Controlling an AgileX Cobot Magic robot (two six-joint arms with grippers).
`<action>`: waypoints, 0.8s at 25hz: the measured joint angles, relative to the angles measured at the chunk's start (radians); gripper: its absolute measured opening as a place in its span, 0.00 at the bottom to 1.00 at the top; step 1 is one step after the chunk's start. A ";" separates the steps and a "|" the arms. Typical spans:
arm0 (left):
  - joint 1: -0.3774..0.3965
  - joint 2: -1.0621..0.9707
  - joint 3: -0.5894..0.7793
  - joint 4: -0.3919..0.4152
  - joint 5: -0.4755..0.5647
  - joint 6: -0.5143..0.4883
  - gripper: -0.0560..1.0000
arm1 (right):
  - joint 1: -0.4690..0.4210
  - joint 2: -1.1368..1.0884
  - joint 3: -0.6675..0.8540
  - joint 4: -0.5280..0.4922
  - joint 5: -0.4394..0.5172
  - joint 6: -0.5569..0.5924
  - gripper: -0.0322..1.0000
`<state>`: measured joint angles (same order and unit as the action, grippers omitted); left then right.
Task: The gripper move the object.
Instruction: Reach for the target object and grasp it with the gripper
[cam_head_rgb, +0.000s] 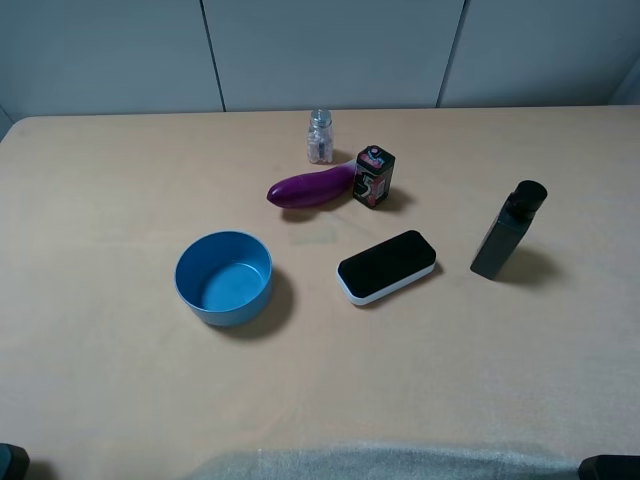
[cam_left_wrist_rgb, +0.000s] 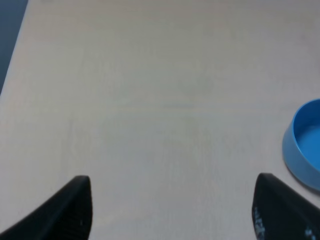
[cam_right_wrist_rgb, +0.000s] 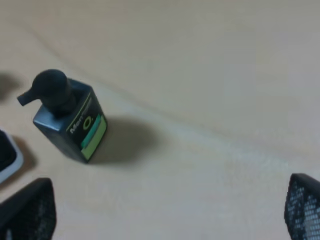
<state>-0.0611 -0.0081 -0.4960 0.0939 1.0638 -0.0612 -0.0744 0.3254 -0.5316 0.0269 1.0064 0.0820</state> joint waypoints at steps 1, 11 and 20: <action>0.000 0.000 0.000 0.000 0.000 0.000 0.75 | 0.000 0.047 -0.015 0.004 -0.004 0.000 0.70; 0.000 0.000 0.000 0.000 0.000 0.000 0.75 | 0.000 0.425 -0.225 0.101 0.009 0.136 0.70; 0.000 0.000 0.000 0.000 0.000 0.000 0.75 | 0.000 0.706 -0.378 0.097 0.119 0.165 0.70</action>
<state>-0.0611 -0.0081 -0.4960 0.0939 1.0638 -0.0612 -0.0744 1.0310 -0.9097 0.1236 1.1253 0.2475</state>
